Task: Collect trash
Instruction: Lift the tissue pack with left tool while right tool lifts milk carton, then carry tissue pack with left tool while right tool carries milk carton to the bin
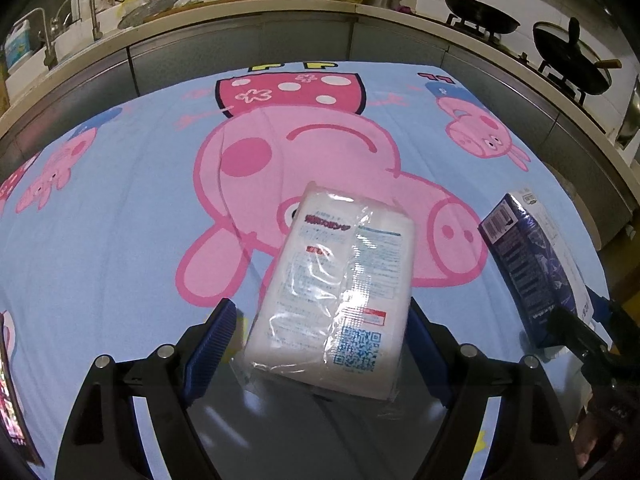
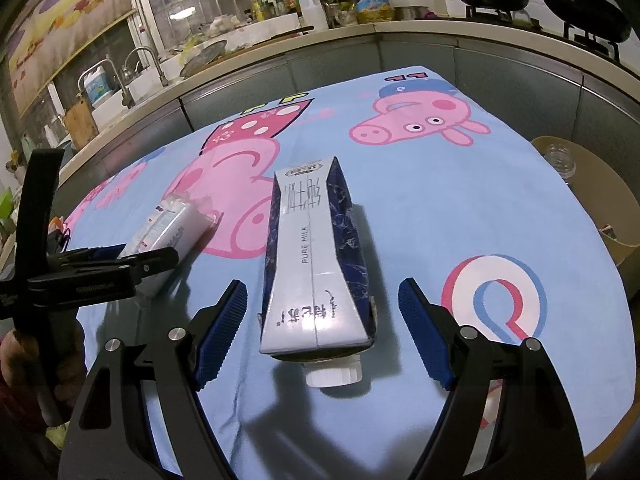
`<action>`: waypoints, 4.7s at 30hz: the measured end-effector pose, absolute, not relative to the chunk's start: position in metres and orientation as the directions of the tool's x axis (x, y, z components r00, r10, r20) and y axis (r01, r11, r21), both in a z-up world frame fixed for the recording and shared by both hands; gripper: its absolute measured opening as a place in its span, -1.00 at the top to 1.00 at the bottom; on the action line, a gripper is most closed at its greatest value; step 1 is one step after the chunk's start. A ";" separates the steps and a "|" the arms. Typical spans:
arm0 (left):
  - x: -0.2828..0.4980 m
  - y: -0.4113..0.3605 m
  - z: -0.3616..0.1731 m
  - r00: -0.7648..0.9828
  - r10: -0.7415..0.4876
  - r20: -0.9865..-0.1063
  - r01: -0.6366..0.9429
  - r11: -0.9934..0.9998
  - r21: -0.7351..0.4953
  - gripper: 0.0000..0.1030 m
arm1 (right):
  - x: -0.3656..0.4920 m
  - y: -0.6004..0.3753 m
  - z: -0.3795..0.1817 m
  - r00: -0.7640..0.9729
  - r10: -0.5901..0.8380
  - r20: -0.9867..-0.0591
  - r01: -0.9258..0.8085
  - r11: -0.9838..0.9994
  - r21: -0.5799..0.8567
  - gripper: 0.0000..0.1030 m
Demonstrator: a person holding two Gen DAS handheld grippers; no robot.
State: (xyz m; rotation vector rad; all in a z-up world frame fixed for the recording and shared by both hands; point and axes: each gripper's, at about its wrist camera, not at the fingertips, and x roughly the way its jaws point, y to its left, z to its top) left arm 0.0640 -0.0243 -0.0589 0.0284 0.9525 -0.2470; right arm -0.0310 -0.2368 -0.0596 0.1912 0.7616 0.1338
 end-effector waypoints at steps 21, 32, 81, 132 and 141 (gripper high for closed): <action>0.063 -0.023 -0.059 0.564 -0.200 -0.801 0.222 0.971 -0.086 -0.60 | -0.031 -0.240 -0.062 0.717 0.177 -0.675 -0.040 0.976 0.213 -0.50; 0.061 -0.025 -0.061 0.559 -0.202 -0.804 0.225 0.970 -0.087 -0.52 | -0.030 -0.243 -0.065 0.711 0.172 -0.682 -0.028 0.976 0.217 -0.50; 0.059 -0.035 -0.060 0.596 -0.194 -0.779 0.262 0.964 -0.040 -0.24 | -0.020 -0.236 -0.074 0.696 0.153 -0.702 -0.037 0.983 0.177 -0.25; 0.129 -0.340 0.021 0.257 -0.632 -0.731 0.719 0.631 -0.293 -0.19 | -0.018 -0.525 -0.046 0.828 0.030 -0.561 0.359 0.739 0.569 0.00; 0.168 -0.443 -0.017 0.178 -0.572 -0.801 0.720 0.630 -0.290 -0.51 | 0.025 -0.567 -0.077 0.772 -0.020 -0.635 0.424 0.761 0.491 -0.06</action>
